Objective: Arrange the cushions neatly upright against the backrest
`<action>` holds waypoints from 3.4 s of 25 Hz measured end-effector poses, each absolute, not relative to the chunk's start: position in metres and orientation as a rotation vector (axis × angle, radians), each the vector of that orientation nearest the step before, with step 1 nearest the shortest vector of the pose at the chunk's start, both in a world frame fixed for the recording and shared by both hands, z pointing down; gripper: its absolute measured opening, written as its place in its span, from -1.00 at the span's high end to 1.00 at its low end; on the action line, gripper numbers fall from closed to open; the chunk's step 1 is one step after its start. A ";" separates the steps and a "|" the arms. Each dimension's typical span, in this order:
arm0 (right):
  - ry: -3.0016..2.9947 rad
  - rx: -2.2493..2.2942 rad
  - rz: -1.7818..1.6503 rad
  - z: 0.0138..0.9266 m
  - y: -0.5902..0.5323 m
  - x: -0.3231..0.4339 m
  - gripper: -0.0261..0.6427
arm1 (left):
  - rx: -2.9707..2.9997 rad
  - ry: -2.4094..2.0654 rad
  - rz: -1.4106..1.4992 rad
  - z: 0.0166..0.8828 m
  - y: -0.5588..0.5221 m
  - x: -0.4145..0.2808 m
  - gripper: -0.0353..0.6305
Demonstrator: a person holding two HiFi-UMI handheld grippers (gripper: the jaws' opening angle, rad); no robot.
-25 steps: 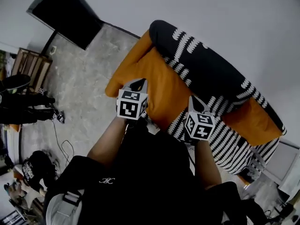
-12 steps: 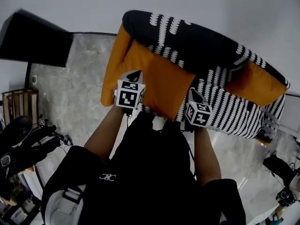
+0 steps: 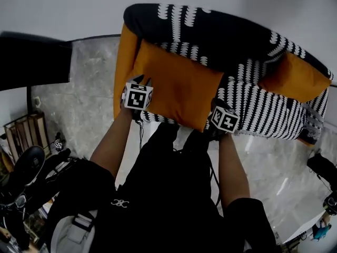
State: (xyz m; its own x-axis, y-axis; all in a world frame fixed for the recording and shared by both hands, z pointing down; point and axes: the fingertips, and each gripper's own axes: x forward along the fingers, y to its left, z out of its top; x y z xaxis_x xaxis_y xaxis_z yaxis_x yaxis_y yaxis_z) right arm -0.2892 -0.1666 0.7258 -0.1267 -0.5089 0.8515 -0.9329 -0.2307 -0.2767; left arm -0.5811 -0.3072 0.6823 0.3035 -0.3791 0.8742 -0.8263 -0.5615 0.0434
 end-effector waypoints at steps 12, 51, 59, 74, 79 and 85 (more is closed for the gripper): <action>-1.445 1.566 1.562 0.852 -0.179 -0.290 -0.02 | 1.837 -0.948 1.514 0.776 -0.353 -0.613 -0.17; -1.584 1.783 1.046 0.678 -0.230 -0.150 0.84 | 2.209 -0.841 0.880 0.653 -0.341 -0.451 0.84; -1.652 1.832 0.905 0.657 -0.298 -0.109 0.84 | 2.246 -0.967 0.742 0.644 -0.372 -0.424 0.84; -1.684 1.727 0.919 0.754 -0.329 -0.073 0.84 | 2.185 -0.991 0.874 0.748 -0.392 -0.389 0.84; -1.699 1.753 0.903 0.774 -0.323 -0.072 0.83 | 2.212 -1.012 0.898 0.772 -0.393 -0.389 0.84; -1.721 1.835 1.051 0.792 -0.334 -0.083 0.41 | 2.113 -1.096 0.855 0.793 -0.411 -0.436 0.31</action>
State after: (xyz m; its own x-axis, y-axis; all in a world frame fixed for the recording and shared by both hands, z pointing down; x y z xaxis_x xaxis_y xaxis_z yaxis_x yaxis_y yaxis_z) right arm -0.0826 -0.3343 0.7922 -0.0473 -0.6580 0.7515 -0.9690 -0.1523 -0.1944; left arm -0.4355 -0.4109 0.7929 0.4509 -0.4637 0.7627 -0.8525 -0.4769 0.2140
